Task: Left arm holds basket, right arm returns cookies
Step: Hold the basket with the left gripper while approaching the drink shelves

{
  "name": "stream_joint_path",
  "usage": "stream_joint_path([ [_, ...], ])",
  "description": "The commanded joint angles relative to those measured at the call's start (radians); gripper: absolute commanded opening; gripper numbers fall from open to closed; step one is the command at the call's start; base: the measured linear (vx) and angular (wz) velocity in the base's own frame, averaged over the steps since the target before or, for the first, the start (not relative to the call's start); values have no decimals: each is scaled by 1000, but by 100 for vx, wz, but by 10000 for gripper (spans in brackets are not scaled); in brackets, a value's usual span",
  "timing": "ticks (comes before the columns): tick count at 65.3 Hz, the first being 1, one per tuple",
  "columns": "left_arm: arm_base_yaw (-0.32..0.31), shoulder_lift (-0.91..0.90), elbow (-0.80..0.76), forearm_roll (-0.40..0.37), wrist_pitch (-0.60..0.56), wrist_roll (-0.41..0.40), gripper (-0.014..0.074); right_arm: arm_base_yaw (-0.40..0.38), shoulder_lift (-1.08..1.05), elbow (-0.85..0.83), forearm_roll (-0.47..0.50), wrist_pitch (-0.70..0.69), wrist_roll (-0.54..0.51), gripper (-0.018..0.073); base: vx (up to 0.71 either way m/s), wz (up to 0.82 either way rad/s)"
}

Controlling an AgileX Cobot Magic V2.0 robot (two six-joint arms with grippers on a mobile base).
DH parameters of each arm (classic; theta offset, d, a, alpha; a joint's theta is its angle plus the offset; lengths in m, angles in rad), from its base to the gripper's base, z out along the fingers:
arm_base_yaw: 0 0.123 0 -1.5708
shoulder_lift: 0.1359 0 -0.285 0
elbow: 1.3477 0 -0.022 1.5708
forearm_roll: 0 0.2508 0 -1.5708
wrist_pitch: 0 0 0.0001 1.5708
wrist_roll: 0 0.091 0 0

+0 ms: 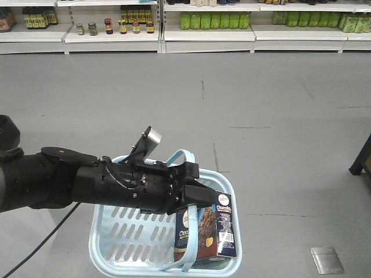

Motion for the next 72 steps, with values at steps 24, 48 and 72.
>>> stream_joint_path([
  [24, -1, -52, -29, -91, 57, 10, -8, 0, -12, 2, -2, -78, -1, -8, 32, -3],
  [48, -1, -52, -29, -91, 57, 10, -8, 0, -12, 2, -2, -78, -1, -8, 35, 4],
  [72, -1, -52, -29, -91, 57, 10, -8, 0, -12, 2, -2, -78, -1, -8, 34, 5],
])
